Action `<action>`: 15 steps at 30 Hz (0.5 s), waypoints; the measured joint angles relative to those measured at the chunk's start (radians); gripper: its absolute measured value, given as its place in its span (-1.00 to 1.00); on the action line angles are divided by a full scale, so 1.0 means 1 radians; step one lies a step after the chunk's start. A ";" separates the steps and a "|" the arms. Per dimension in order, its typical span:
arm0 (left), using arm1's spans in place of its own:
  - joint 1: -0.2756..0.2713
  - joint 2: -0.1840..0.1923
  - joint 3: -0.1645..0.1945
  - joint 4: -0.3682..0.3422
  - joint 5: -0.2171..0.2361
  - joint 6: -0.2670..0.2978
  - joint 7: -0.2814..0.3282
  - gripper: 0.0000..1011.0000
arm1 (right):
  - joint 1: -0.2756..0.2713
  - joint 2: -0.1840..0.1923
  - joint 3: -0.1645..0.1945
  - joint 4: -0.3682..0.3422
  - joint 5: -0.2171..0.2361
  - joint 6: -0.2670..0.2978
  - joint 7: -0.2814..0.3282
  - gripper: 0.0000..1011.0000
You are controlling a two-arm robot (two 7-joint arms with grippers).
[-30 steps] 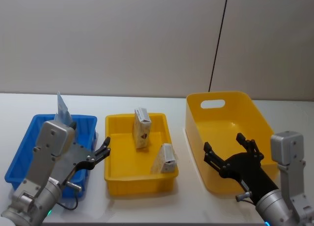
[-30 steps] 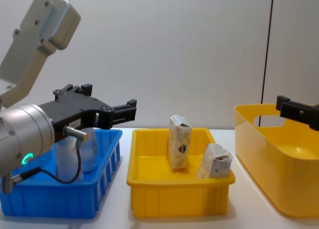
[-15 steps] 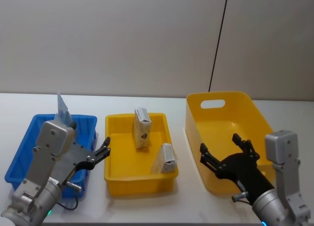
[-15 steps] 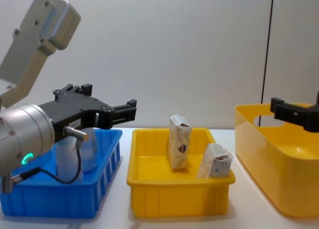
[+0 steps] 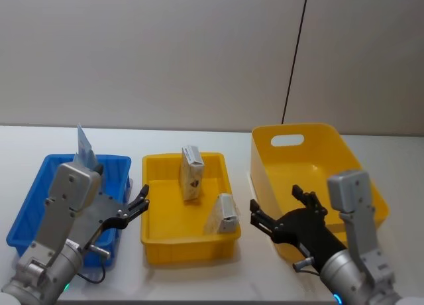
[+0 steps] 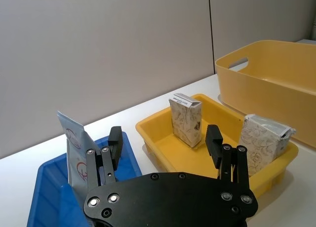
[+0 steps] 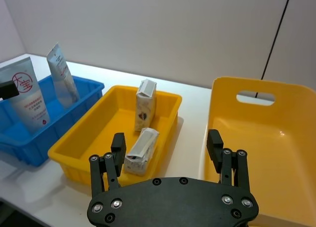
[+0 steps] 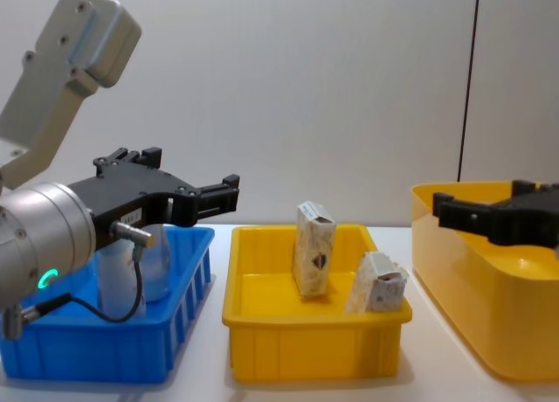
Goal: Bimanual collaborative sorting of washing and personal care products
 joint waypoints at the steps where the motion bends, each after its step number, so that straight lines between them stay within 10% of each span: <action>1: 0.000 0.000 0.000 0.000 0.000 0.000 0.000 0.98 | 0.003 -0.003 -0.002 0.003 -0.001 0.005 0.000 0.99; 15: 0.000 0.000 0.000 0.000 0.000 0.000 0.000 0.98 | 0.095 -0.087 -0.045 0.105 -0.004 0.131 -0.015 0.99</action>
